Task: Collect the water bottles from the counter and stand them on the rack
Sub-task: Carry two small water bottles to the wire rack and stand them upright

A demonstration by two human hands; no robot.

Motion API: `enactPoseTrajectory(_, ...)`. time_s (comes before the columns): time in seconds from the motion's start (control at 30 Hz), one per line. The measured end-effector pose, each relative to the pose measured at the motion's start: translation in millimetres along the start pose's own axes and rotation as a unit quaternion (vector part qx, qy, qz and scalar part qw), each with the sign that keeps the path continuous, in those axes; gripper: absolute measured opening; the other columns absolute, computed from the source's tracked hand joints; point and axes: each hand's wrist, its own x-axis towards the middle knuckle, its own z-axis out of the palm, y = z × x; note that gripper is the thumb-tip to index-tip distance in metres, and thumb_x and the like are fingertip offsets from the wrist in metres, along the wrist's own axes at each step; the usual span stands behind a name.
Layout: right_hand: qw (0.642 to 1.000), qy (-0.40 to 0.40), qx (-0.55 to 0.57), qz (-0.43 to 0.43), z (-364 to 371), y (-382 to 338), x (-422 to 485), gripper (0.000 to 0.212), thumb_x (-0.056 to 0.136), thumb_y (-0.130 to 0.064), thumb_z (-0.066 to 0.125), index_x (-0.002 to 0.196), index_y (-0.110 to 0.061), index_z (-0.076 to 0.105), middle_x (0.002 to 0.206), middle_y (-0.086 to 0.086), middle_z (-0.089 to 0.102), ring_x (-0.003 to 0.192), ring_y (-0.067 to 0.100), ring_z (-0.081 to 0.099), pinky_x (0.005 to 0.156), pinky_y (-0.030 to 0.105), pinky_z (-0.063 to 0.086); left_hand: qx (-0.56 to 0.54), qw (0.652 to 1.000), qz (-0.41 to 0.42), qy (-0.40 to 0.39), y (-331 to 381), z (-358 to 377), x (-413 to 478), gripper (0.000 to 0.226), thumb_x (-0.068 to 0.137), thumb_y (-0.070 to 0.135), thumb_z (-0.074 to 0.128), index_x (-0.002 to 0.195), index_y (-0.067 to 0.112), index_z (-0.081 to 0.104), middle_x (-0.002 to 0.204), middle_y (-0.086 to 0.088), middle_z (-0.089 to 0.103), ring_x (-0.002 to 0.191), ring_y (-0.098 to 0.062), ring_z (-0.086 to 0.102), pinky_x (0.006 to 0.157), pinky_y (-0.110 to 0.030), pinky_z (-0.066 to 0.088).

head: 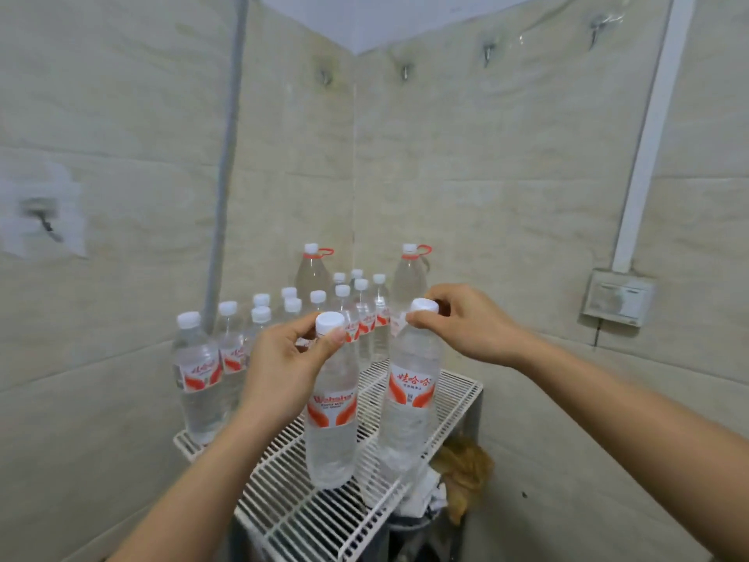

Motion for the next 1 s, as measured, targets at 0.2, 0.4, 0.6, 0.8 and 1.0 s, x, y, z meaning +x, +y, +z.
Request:
enactPoseTrajectory(0.2, 0.998, -0.06, -0.011, 0.01, 30, 55, 74, 0.031, 0.09, -0.027, 0.06, 0.066, -0.01, 0.049, 0.06, -0.001, 0.042, 0.053, 0.011, 0.037, 0.052, 0.027, 0.03, -0.011, 0.999, -0.051, 0.01, -54, 44, 48, 0.017, 0.087, 0.028, 0.064, 0.087, 0.045, 0.066, 0.081, 0.028, 0.07, 0.081, 0.009, 0.064, 0.069, -0.017, 0.047)
enactPoseTrajectory(0.4, 0.989, -0.14, -0.035, -0.011, 50, 112, 135, 0.034, 0.095, -0.026, 0.055, 0.065, -0.02, 0.041, 0.062, -0.007, 0.043, 0.057, 0.007, 0.039, 0.051, 0.02, 0.029, 0.02, 0.996, -0.084, 0.019, -100, 75, 75, 0.016, 0.086, 0.03, 0.065, 0.091, 0.045, 0.066, 0.081, 0.03, 0.069, 0.085, 0.01, 0.065, 0.074, -0.021, 0.052)
enactPoseTrajectory(0.6, 0.97, -0.208, -0.093, -0.088, 64, 148, 193, 0.035, 0.095, -0.025, 0.055, 0.066, -0.028, 0.036, 0.067, -0.01, 0.042, 0.063, 0.009, 0.042, 0.056, 0.024, 0.03, 0.052, 0.99, -0.113, 0.07, -108, 98, 110, 0.016, 0.086, 0.031, 0.064, 0.096, 0.043, 0.064, 0.076, 0.036, 0.062, 0.083, 0.016, 0.057, 0.074, -0.013, 0.044)
enactPoseTrajectory(0.8, 0.95, -0.216, -0.168, -0.152, 76, 165, 225, 0.033, 0.091, -0.032, 0.052, 0.063, -0.025, 0.036, 0.069, -0.002, 0.046, 0.07, 0.023, 0.052, 0.064, 0.039, 0.046, 0.077, 0.985, -0.122, 0.098, -118, 120, 137, 0.019, 0.088, 0.026, 0.062, 0.1, 0.04, 0.063, 0.071, 0.042, 0.06, 0.078, 0.025, 0.056, 0.069, -0.007, 0.043)
enactPoseTrajectory(1.0, 0.95, -0.207, -0.154, -0.177, 83, 178, 241, 0.033, 0.09, -0.03, 0.053, 0.063, -0.025, 0.035, 0.073, -0.002, 0.039, 0.071, 0.023, 0.049, 0.057, 0.032, 0.033, 0.095, 0.984, -0.131, 0.076, -126, 135, 154, 0.02, 0.09, 0.024, 0.059, 0.102, 0.039, 0.063, 0.076, 0.039, 0.064, 0.078, 0.023, 0.058, 0.063, -0.011, 0.045)
